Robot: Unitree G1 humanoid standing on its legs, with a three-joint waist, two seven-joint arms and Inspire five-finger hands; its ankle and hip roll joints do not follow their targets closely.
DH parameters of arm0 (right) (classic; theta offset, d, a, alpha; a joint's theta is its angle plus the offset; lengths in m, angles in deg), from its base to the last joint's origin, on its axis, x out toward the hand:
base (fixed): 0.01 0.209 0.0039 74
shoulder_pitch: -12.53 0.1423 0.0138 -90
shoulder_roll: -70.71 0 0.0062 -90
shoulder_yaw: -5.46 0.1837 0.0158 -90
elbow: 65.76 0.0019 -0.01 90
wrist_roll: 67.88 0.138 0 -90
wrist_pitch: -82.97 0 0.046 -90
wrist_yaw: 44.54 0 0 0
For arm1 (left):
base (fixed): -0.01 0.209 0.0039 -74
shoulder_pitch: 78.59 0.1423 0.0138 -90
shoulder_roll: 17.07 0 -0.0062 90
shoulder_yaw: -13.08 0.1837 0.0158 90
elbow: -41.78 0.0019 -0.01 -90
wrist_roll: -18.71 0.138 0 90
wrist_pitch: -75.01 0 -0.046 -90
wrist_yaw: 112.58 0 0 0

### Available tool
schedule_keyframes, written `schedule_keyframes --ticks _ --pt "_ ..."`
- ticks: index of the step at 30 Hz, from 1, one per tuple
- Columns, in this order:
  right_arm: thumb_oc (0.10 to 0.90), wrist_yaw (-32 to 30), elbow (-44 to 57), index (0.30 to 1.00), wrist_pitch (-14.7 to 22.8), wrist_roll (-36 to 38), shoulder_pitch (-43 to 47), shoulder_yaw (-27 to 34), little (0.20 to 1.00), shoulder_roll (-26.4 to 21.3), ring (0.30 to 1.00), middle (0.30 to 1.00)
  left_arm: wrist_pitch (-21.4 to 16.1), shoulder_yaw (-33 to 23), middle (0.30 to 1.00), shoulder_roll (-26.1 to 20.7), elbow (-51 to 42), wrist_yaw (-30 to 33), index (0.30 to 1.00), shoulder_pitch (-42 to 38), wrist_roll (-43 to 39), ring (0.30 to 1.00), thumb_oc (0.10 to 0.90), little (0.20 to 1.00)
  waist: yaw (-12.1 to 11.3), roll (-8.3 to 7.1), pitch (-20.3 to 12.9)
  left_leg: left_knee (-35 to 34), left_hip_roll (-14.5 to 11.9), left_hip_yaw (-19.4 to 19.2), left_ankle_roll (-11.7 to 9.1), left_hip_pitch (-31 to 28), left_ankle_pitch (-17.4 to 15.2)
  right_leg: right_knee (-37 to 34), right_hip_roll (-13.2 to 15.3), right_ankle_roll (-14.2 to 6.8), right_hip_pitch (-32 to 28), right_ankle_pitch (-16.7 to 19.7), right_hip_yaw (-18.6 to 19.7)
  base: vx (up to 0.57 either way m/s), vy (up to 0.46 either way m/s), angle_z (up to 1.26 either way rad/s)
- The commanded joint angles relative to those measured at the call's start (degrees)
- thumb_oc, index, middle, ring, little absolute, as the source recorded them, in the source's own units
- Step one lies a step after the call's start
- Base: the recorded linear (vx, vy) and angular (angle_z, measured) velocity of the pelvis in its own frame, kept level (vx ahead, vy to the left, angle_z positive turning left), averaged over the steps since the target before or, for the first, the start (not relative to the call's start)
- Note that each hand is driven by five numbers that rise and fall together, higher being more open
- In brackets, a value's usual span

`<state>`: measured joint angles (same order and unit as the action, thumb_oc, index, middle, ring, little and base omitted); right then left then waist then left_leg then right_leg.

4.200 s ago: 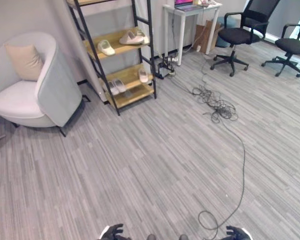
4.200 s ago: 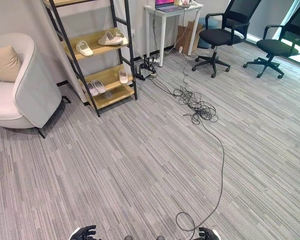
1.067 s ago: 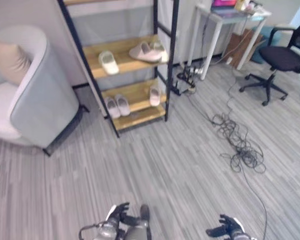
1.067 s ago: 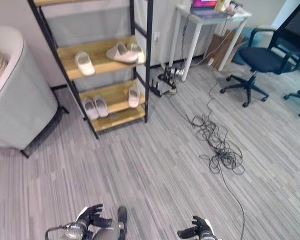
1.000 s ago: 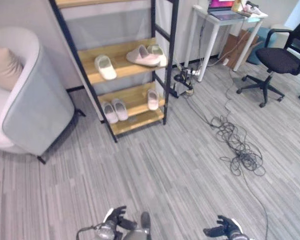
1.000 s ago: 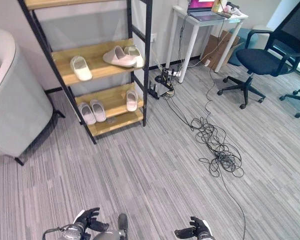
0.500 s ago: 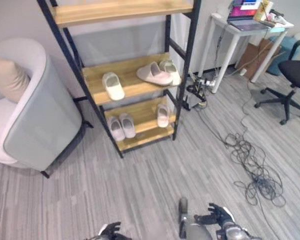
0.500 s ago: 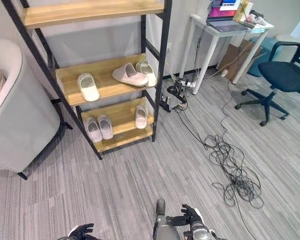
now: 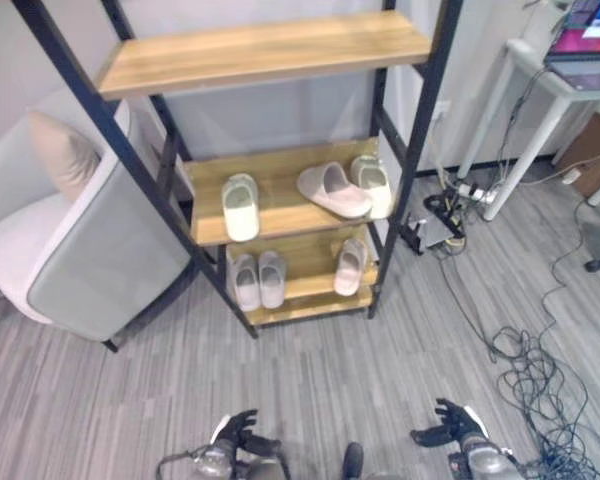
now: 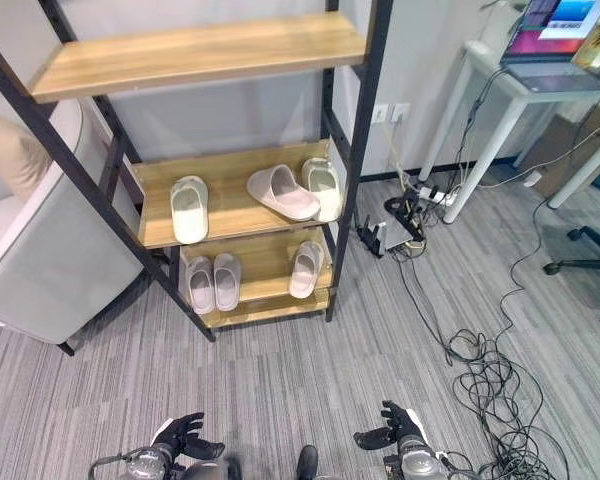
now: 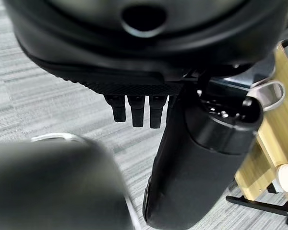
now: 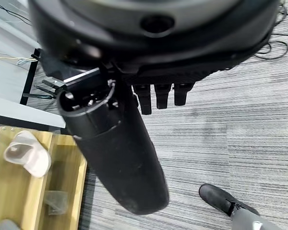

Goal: Arrange the slippers neatly on the shoe rack.

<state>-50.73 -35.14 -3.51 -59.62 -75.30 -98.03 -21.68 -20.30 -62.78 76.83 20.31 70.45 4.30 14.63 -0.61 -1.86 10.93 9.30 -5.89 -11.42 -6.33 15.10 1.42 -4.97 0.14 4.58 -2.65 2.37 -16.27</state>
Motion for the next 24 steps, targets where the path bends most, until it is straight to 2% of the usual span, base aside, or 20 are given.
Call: schedule_keyframes --ticks 1,2,5,7,8,10,12,13,14,15,17,19,21,24 --pt "0.8 -0.66 1.03 0.9 2.41 2.41 -0.31 0.78 0.9 -1.83 0.9 0.9 -0.33 1.84 0.9 -0.73 0.57 0.62 0.9 2.81 1.97 0.9 0.8 0.9 -3.24 0.53 0.44 -3.17 1.55 0.26 1.0 1.88 6.11 5.43 0.3 -8.81 -2.74 -9.01 5.13 0.36 0.053 0.15" --pt "0.8 -0.57 0.95 0.9 2.43 2.47 -0.26 0.77 0.9 -1.65 0.9 0.9 -0.29 1.77 0.9 -0.9 0.72 0.5 0.9 3.0 1.89 0.9 0.8 0.9 -3.76 0.34 0.42 -3.39 1.71 0.58 0.85 2.76 6.84 5.57 -0.05 -8.85 -3.8 -9.66 5.82 0.34 0.092 -0.14" --pt "0.8 -0.19 1.46 0.9 2.48 2.02 -0.7 0.66 0.9 -1.12 0.9 0.9 -0.07 1.06 0.9 -1.13 1.3 0.18 0.9 3.86 1.9 0.9 0.8 0.9 -4.11 -0.17 -0.62 -4.63 1.86 0.81 2.08 1.1 6.16 5.94 -0.43 -9.22 -5.79 -11.39 7.02 0.33 0.11 -0.42" --pt "0.8 0.42 1.35 0.9 2.33 1.02 -1.03 0.62 0.9 -0.2 0.9 0.9 0.14 0.19 0.9 -1.64 1.99 0.23 0.9 4.47 2.36 0.9 0.8 0.9 -5.08 -1.67 -2.26 -4.68 2.77 -0.44 3.69 -0.88 4.56 10.28 2.25 -11.53 -5.87 -11.32 6.79 0.37 0.182 -0.48" --pt "0.8 0.76 1.8 0.9 2.25 0.37 -0.02 0.31 0.9 -0.11 0.9 0.9 0.23 0.16 0.9 -2.33 1.38 0.2 0.9 3.97 1.85 0.9 0.8 0.9 -4.6 -2.03 -1.69 -4.24 3.59 -0.92 5.34 -3.2 2.4 20.74 5.43 -14.66 -1.29 -7.38 6.52 0.25 0.227 -0.41" --pt "0.8 0.7 2.87 0.9 2.31 0.14 0.86 -0.14 0.9 -0.12 0.9 0.9 0.17 0.61 0.9 -2.94 0.1 0.29 0.9 3.28 1.34 0.9 0.8 0.9 -3.81 -1.01 -0.74 -3.82 3.19 -0.5 6.49 -4.79 1.28 29.57 6.63 -15.75 3.98 -3.15 7.16 0.14 0.173 -0.28" --pt "0.8 0.54 4.51 0.9 2.56 0.48 1.21 -0.34 0.9 -0.09 0.9 0.9 0.18 1.14 0.9 -3.63 -0.72 0.63 0.9 2.63 1.54 0.9 0.8 0.9 -2.94 0.18 -0.09 -4.01 3.12 1.08 7.17 -6.88 0.16 33.59 6.19 -14.54 7.79 -3.08 8.39 0.12 0.083 0.19" --pt "0.8 0.54 4.53 0.9 2.54 0.48 1.21 -0.34 0.9 -0.1 0.9 0.9 0.19 1.13 0.9 -3.62 -0.73 0.63 0.9 2.64 1.54 0.9 0.8 0.9 -2.9 0.09 -0.04 -3.96 3.23 1.08 7.18 -6.9 0.08 33.94 6.33 -14.54 7.89 -3.32 8.4 0.13 0.035 0.42" --pt "0.8 0.54 5.3 0.9 2.61 0.56 1.15 -0.41 0.9 -0.21 0.9 0.9 0.11 1.38 0.9 -3.76 -0.97 0.69 0.9 2.4 1.71 0.9 0.8 0.9 -2.39 0.35 0.0 -4.32 3.63 1.89 7.2 -7.9 -0.29 33.05 5.89 -13.93 8.92 -4.29 8.96 0.22 -0.018 0.49" --pt "0.8 0.57 7.0 0.9 2.83 0.52 1.16 -0.82 0.9 -0.33 0.9 0.9 -0.11 1.56 0.9 -3.73 -1.1 0.98 0.9 1.98 1.91 0.9 0.8 0.9 -1.52 0.45 -0.16 -5.28 4.31 3.07 6.84 -9.42 -0.73 27.53 5.11 -12.99 10.16 -6.11 9.59 0.27 -0.033 0.36" --pt "0.8 0.65 8.68 0.9 2.88 0.16 1.33 -1.42 0.9 -0.81 0.9 0.9 -0.29 1.79 0.9 -3.55 -1.16 1.06 0.9 1.53 2.12 0.9 0.8 0.9 -0.61 0.19 -0.08 -5.79 5.18 4.12 6.39 -10.67 -1.38 20.05 5.3 -12.87 10.42 -5.47 9.5 0.2 -0.061 0.35" --pt "0.8 0.86 10.23 0.9 2.92 -0.24 1.42 -1.96 0.9 -1.08 0.9 0.9 -0.31 1.72 0.9 -3.44 -1.01 1.07 0.9 1.44 2.43 0.9 0.8 0.9 -0.3 0.06 -0.05 -6.16 5.53 4.52 6.26 -11.58 -1.84 17.61 5.14 -12.83 11.03 -4.74 9.36 0.09 -0.041 0.23" --pt "0.8 1.34 14.27 0.9 3.06 -1.76 0.73 -3.21 0.9 -1.27 0.9 0.9 -0.45 1.24 0.9 -2.91 -0.12 1.25 0.9 2.13 3.47 0.9 0.8 0.9 -0.83 -0.65 -0.91 -6.33 6.07 4.19 5.67 -12.14 -2.28 11.65 5.63 -13.14 7.06 -4.35 8.03 0.11 -0.076 0.32" --pt "0.8 2.63 19.21 0.9 3.31 -3.3 -0.23 -4.37 0.9 -1.85 0.9 0.9 -0.43 0.53 0.9 -2.17 0.37 1.09 0.9 3.1 4.08 0.9 0.8 0.9 -1.33 -0.58 -2.32 -8.04 5.97 4.33 5.12 -13.41 -1.86 8.76 5.25 -12.88 4.51 -3.76 7.5 0.11 -0.068 0.25"
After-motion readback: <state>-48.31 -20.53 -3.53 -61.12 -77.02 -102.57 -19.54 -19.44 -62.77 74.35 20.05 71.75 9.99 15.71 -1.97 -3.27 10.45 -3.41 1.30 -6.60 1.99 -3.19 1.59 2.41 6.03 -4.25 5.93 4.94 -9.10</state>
